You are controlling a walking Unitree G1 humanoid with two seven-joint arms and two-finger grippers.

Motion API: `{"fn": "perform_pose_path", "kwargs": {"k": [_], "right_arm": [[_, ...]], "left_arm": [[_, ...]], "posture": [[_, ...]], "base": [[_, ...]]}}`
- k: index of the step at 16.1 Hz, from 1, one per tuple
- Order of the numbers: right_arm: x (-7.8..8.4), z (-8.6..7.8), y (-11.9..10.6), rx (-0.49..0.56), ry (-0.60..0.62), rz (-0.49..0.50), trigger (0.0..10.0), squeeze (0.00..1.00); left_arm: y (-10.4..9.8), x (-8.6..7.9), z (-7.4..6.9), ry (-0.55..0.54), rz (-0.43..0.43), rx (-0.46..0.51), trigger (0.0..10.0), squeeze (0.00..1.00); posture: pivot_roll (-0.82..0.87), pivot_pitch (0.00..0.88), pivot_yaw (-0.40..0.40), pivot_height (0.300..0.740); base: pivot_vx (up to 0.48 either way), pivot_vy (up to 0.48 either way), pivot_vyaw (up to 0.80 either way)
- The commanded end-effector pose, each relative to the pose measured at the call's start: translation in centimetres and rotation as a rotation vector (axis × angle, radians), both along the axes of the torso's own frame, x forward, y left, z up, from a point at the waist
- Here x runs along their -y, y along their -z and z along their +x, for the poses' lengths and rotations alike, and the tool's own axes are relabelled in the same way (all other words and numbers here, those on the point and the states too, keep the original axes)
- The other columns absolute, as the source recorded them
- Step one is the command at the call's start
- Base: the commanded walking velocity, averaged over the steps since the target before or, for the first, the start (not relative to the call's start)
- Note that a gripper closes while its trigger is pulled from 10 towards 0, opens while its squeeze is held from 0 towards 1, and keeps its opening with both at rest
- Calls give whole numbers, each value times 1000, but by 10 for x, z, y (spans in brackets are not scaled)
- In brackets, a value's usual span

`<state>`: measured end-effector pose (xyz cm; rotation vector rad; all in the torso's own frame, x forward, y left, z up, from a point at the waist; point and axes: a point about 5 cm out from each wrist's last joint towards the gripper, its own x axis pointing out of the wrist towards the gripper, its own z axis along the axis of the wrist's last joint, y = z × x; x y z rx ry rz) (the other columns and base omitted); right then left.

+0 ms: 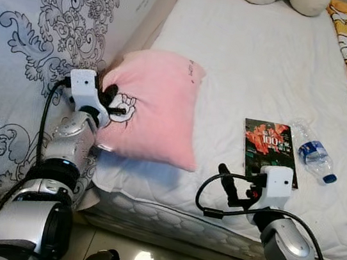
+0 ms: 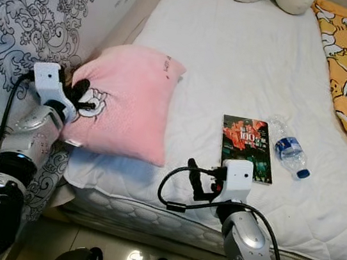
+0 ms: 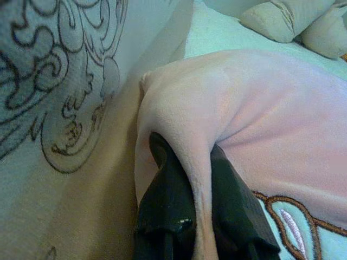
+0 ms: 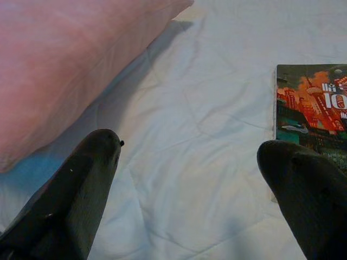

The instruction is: Clean up the room

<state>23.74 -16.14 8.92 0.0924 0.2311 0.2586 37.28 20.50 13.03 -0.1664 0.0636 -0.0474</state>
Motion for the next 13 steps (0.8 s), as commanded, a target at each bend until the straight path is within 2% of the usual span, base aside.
{"fn": "perform_pose_path", "kwargs": {"k": [1, 4, 5, 7, 8, 11, 13], "right_arm": [[2, -1, 3, -8, 4, -7, 10000, 216], [5, -1, 3, -9, 5, -11, 10000, 216], [5, -1, 3, -10, 1, -15, 10000, 220], [7, -1, 2, -10, -2, -18, 10000, 220], [8, -1, 2, -11, -3, -20, 10000, 216], [9, -1, 2, -12, -6, -26, 10000, 220], [9, -1, 2, -14, -9, -28, 10000, 220]], "left_arm": [[-6, -13, 0, -24, 42, 33, 0, 0], [2, -17, -4, -37, 37, 8, 0, 0], [10, -17, -8, -65, 8, -8, 0, 0], [20, -14, -12, -86, 2, -29, 0, 0], [27, -21, -16, -164, -10, -59, 0, 0], [37, -31, -26, -232, 46, -73, 0, 0], [41, -35, -29, -240, 53, -83, 0, 0]], "posture": [[-138, 144, -65, 740], [-140, 146, -69, 740], [-143, 145, -75, 740], [-146, 144, -78, 740], [-148, 143, -80, 740], [-148, 144, -85, 740], [-147, 144, -90, 740]], "base": [[0, 0, 0], [0, 0, 0], [0, 0, 0], [0, 0, 0], [0, 0, 0], [0, 0, 0], [0, 0, 0]]}}
